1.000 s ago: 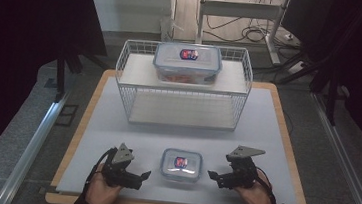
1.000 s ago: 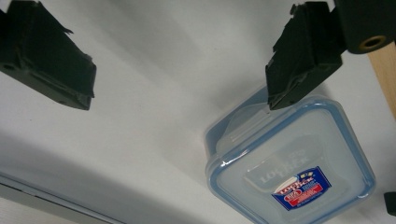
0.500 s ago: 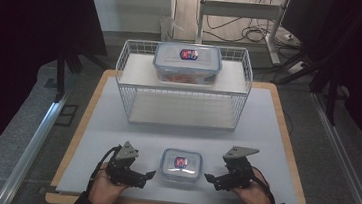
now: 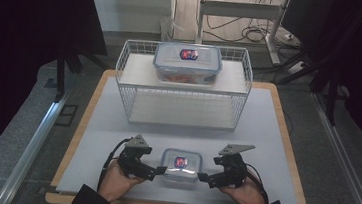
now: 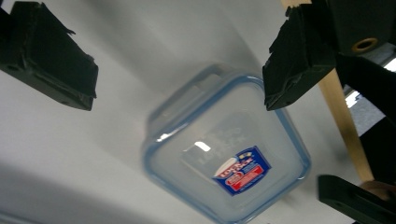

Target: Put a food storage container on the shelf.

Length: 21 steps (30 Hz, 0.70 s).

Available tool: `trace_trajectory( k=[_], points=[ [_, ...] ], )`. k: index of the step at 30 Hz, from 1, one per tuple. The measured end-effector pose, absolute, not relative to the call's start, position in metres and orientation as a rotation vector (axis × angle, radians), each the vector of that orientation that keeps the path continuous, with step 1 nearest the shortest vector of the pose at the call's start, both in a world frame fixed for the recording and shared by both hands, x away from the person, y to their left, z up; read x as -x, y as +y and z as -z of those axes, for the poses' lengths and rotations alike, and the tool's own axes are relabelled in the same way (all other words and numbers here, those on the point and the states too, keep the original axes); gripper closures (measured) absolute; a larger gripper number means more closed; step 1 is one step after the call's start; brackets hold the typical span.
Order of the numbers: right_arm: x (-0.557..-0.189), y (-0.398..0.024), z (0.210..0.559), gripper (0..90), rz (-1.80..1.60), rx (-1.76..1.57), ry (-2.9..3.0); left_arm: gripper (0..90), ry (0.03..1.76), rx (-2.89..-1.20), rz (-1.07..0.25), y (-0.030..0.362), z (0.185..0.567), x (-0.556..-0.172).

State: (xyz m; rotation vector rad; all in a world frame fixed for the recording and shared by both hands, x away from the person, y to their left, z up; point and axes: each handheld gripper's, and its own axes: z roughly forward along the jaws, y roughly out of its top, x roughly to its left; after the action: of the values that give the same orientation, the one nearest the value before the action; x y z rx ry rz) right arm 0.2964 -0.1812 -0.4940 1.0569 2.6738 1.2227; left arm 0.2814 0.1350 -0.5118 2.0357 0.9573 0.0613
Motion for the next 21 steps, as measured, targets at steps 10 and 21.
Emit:
trace_trajectory(
  k=[10, 21],
  points=[
    [-0.311, -0.165, 0.509, 12.6, -1.31, -1.154, 2.769, 7.0, 0.918, -2.012, 0.187, 0.119, 0.528, -0.297],
    [-0.306, -0.17, 0.505, 36.1, -1.332, -1.205, 2.769, 21.4, 0.917, -2.019, 0.158, 0.124, 0.518, -0.281]
  ],
)
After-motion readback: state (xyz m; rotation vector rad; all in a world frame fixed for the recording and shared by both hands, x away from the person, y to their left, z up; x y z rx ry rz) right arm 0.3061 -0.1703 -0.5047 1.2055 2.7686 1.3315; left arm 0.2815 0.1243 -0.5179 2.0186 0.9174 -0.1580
